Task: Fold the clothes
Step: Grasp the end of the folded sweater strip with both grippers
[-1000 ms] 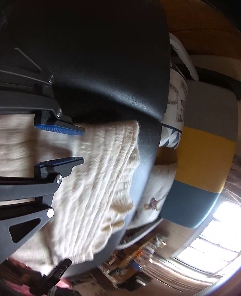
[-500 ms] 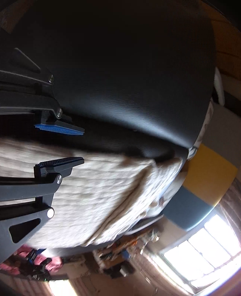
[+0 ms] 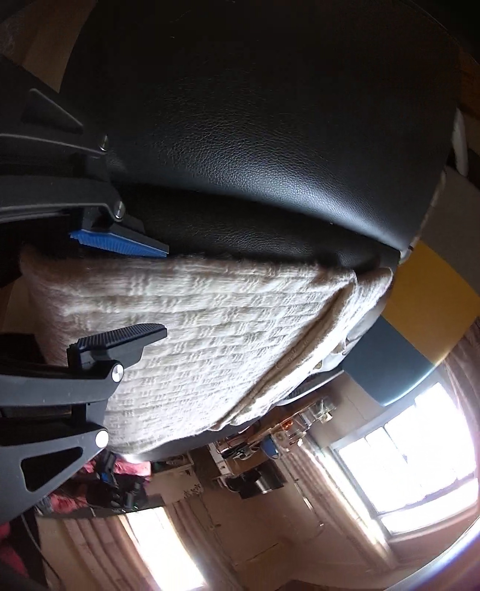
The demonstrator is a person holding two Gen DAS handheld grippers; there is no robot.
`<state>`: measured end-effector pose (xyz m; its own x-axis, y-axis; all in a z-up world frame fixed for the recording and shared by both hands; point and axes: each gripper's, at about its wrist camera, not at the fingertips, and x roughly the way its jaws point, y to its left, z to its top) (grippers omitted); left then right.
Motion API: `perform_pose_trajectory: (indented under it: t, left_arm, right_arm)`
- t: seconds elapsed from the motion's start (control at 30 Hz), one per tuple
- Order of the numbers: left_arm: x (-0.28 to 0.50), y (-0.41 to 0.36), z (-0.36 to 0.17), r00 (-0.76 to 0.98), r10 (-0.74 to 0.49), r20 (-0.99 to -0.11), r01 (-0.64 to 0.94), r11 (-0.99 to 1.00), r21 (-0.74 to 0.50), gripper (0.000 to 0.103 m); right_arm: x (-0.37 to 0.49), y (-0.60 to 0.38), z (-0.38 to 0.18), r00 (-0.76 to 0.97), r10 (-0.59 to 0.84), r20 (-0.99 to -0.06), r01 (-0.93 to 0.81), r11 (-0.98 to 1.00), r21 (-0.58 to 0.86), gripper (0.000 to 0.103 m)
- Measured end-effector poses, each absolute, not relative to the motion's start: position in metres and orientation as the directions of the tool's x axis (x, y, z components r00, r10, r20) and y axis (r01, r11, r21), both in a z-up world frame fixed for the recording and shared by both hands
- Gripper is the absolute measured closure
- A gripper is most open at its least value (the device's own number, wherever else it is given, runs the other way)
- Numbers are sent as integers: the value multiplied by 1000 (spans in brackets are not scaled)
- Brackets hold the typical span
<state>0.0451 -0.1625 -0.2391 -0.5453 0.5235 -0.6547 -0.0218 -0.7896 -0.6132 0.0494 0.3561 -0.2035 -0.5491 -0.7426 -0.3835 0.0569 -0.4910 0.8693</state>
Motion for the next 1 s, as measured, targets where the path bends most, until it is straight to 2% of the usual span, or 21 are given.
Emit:
perform_pose_trajectory:
  t: [0.17, 0.27, 0.5, 0.57, 0.6, 0.63, 0.67, 0.7, 1.0]
  left_arm:
    - [48, -144, -226, -533, 417, -736, -66, -888, -455, 69]
    - [53, -133, -221, -527, 398, -751, -104, -907, -408, 69]
    - [56, -141, -227, -501, 490, -713, -62, -843, -535, 67]
    - [56, -136, -226, -479, 511, -714, -70, -833, -549, 70]
    - [56, -133, -227, -469, 513, -719, -70, -833, -549, 81]
    - [53, -130, -229, -460, 501, -733, -63, -842, -536, 93]
    - [51, -127, -230, -457, 492, -741, -58, -848, -527, 93]
    - [51, -127, -230, -463, 487, -741, -56, -850, -524, 94]
    - [36, -128, -232, -434, 497, -752, -46, -845, -532, 90]
  right_arm:
    - [60, 341, -197, -569, -702, -428, 124, -588, 799, 9]
    - [62, 336, -196, -582, -681, -445, 126, -616, 778, 9]
    - [61, 337, -195, -527, -693, -493, 76, -616, 784, 10]
    - [63, 336, -193, -515, -672, -532, 64, -649, 758, 21]
    - [65, 335, -192, -513, -651, -560, 54, -676, 735, 36]
    - [67, 336, -193, -512, -626, -588, 35, -699, 714, 56]
    - [69, 338, -196, -511, -610, -605, 15, -710, 704, 67]
    - [71, 341, -200, -514, -597, -616, -3, -717, 697, 88]
    - [79, 348, -208, -542, -593, -595, 2, -710, 705, 89]
